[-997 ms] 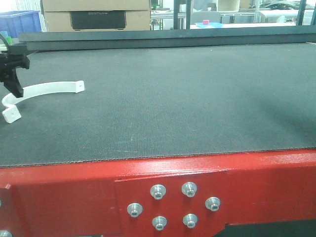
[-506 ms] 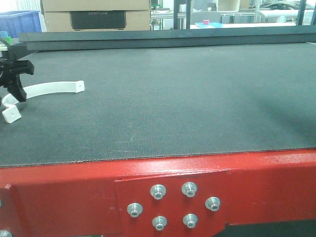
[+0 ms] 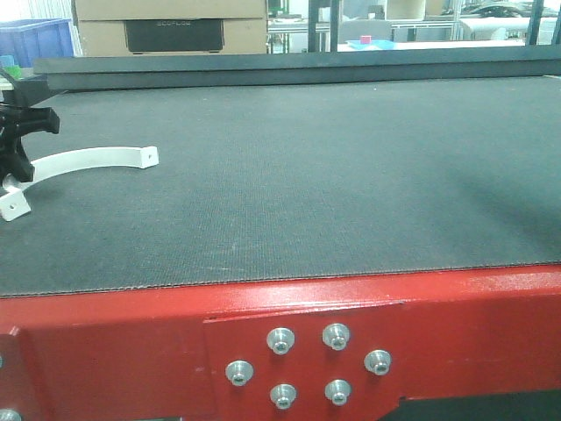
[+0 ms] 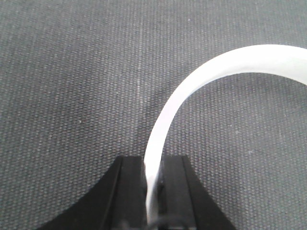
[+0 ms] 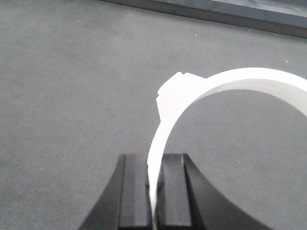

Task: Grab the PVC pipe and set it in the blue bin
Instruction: 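Lift both held white arc pieces off the table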

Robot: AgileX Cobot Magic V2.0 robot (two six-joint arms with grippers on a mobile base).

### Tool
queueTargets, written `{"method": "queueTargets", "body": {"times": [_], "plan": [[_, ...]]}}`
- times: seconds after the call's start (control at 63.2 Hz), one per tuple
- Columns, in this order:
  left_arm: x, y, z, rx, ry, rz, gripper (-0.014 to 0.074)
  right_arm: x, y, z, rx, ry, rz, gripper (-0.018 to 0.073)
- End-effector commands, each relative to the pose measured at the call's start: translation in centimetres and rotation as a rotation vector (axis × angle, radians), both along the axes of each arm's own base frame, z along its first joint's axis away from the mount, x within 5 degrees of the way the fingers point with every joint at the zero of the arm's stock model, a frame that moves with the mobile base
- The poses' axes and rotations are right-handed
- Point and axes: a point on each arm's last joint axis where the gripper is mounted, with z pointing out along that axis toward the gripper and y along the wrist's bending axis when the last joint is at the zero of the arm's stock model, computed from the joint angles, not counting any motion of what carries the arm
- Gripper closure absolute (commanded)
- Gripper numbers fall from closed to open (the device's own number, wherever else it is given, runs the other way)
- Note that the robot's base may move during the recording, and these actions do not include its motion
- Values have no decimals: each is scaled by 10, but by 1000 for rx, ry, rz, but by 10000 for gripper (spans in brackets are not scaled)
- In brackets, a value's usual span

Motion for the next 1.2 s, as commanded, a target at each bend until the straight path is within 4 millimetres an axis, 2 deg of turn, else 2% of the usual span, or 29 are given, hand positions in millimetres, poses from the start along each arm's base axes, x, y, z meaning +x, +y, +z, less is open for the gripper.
{"method": "queueTargets", "body": {"times": [0.0, 0.459, 0.585, 0.838, 0.981, 1.186], "plan": [[3, -2, 3, 3, -22, -1, 699, -2, -1, 9, -6, -60, -6, 728], [2, -1, 2, 16, -7, -15, 699, -2, -1, 9, -5, -65, -7, 728], [0, -1, 8, 21, -17, -20, 699, -2, -1, 11, -5, -81, -10, 728], [-9, 0, 44, 78, -100, -52, 699, -10, -1, 18, -3, -139, -19, 728], [-19, -1, 72, 81, -167, -50, 699, -25, -3, 19, 1, -217, -37, 728], [-40, -1, 120, 89, -296, -46, 699, -50, -3, 8, 8, -273, -52, 728]]}}
